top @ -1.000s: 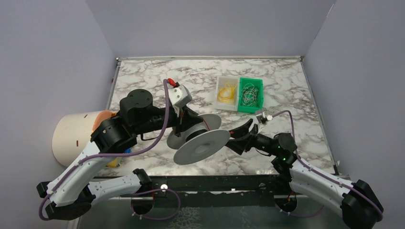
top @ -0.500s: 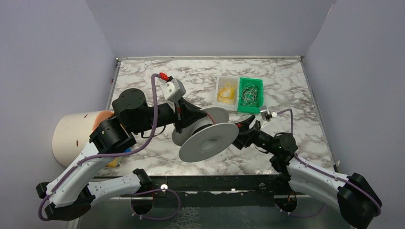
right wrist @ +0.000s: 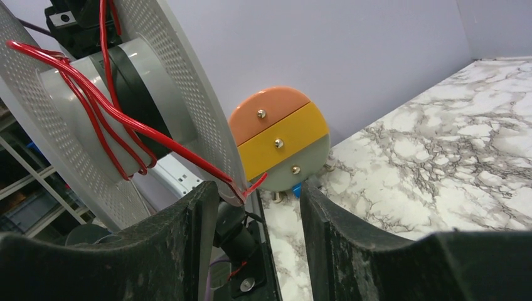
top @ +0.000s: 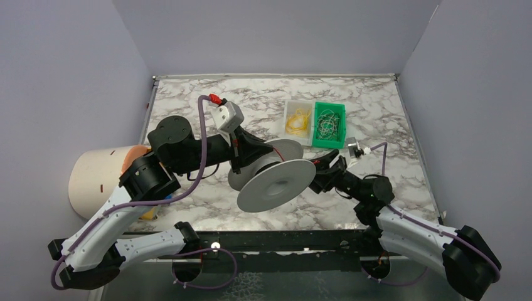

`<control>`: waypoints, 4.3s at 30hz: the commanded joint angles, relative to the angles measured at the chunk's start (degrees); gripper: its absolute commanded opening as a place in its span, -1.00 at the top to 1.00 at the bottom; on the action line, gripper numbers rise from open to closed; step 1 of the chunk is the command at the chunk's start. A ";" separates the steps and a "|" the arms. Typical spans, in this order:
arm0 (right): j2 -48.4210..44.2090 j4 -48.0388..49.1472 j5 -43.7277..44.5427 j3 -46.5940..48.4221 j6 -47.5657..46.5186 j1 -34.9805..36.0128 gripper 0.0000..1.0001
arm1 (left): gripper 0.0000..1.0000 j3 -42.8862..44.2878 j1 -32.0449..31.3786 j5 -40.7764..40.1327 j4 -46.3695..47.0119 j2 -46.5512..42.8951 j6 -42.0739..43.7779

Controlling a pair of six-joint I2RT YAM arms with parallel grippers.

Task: Wrap the cables

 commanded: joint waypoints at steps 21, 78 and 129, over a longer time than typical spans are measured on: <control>-2.36 -3.61 3.69 -2.91 -0.51 -0.18 0.98 | 1.00 -3.23 0.13 -8.70 11.14 -4.19 -3.92; 27.73 2.36 5.61 8.90 4.99 21.64 0.98 | 1.00 -28.74 0.11 -61.79 33.61 -6.53 -14.76; 32.66 -42.83 68.18 34.09 -9.21 26.56 0.98 | 1.00 -41.48 -7.05 -50.56 20.01 6.60 -49.13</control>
